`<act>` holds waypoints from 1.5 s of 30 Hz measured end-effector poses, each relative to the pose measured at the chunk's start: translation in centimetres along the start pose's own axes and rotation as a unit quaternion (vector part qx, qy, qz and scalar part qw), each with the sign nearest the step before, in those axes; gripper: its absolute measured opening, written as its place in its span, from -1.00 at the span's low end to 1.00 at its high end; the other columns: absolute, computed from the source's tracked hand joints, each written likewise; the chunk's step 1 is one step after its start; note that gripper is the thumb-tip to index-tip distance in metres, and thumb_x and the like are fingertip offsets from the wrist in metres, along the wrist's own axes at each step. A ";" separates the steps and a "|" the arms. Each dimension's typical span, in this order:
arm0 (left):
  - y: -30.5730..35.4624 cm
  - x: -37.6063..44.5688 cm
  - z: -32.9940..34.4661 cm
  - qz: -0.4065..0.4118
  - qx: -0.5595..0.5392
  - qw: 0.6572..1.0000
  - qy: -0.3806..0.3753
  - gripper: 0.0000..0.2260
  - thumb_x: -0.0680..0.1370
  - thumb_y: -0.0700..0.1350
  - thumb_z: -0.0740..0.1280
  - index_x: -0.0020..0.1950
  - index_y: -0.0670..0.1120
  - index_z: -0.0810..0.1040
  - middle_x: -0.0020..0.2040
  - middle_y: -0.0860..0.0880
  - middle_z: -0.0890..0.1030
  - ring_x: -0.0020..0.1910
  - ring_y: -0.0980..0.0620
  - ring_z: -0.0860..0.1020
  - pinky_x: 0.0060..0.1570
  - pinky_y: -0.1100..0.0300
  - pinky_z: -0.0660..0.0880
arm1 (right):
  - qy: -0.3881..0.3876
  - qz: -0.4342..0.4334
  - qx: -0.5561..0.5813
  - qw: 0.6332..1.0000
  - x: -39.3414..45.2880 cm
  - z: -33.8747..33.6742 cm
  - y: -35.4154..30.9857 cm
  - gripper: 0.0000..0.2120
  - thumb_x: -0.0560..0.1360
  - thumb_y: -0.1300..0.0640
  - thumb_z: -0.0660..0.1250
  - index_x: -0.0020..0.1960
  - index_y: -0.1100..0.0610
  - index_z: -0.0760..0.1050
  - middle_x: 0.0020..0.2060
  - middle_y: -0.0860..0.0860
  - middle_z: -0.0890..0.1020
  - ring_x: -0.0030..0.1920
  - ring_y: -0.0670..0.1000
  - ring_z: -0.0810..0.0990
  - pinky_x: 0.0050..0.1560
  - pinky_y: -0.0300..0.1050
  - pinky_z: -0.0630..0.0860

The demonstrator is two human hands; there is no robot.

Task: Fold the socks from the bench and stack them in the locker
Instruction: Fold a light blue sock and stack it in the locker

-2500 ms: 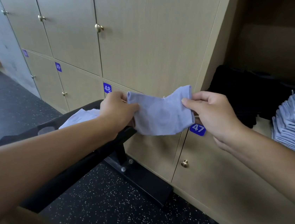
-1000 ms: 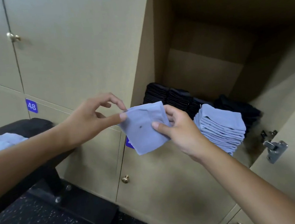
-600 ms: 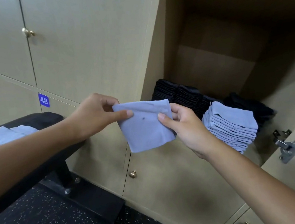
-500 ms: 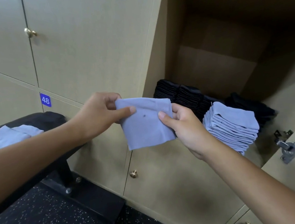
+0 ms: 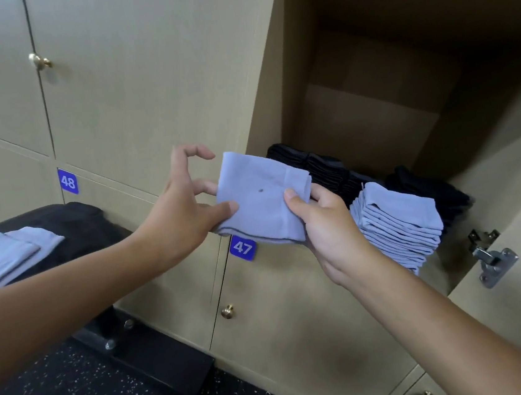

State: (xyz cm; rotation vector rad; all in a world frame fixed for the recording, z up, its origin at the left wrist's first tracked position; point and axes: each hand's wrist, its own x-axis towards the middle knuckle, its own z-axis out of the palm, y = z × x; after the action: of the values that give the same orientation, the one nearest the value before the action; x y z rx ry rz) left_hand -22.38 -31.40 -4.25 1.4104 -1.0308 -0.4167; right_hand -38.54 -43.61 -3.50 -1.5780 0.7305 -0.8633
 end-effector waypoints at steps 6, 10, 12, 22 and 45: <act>-0.5 0.3 0.0 0.025 0.078 0.995 -0.050 -0.19 0.36 -0.08 0.66 0.36 0.30 0.20 0.19 0.11 0.55 -0.07 0.14 0.66 0.04 0.13 0.59 | 0.016 -0.093 -0.093 0.991 -0.6 -1.0 -1.2 -0.79 0.52 0.19 0.48 0.14 0.07 0.60 0.00 0.06 0.72 0.06 0.08 0.70 0.17 0.18 0.61; -0.2 1.0 -0.5 0.048 0.114 0.989 -0.076 -0.34 0.34 0.16 0.62 0.35 0.29 0.39 0.16 0.16 0.64 0.16 0.25 0.58 0.10 0.33 0.45 | -0.059 -0.100 -0.130 0.985 -0.9 -1.7 -2.0 -0.59 0.46 0.25 0.53 0.24 -0.01 0.57 0.00 0.02 0.71 0.02 0.01 0.71 0.08 0.00 0.64; 0.3 1.1 -0.3 0.056 0.122 0.984 -0.120 -0.56 0.43 0.02 0.56 0.27 0.18 0.55 0.07 0.12 0.71 0.15 0.24 0.61 0.07 0.31 0.48 | -0.094 -0.107 -0.159 0.977 -1.1 -1.8 -2.2 -0.52 0.46 0.27 0.52 0.30 -0.06 0.54 0.03 -0.02 0.70 0.03 -0.01 0.69 0.07 -0.07 0.63; 2.1 1.6 1.6 0.034 0.004 0.995 -0.096 -0.84 0.61 -0.17 0.39 0.18 -0.05 0.67 0.00 0.02 0.76 -0.02 0.09 0.72 -0.05 0.29 0.61 | -0.031 -0.028 -0.046 0.998 -0.7 -1.8 -1.7 -0.28 0.42 0.11 0.59 0.48 -0.05 0.34 0.12 -0.03 0.68 0.12 -0.02 0.68 0.23 0.02 0.60; 7.6 7.7 12.6 0.071 0.049 0.982 -0.166 -0.78 0.59 -0.25 0.40 0.07 -0.11 0.37 -0.24 -0.13 0.59 -0.34 0.02 0.47 -0.27 0.22 0.49 | 0.357 -0.112 0.079 0.924 0.0 -11.5 -4.0 -0.80 0.54 0.07 0.44 0.06 -0.02 0.43 -0.15 -0.03 0.71 -0.18 -0.05 0.66 -0.16 -0.08 0.58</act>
State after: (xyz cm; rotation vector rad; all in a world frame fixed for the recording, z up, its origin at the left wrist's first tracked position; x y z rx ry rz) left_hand -30.63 -43.67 3.39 1.3710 -1.4307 -0.5144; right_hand -48.22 -49.00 1.48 -1.1977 0.9620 -1.6690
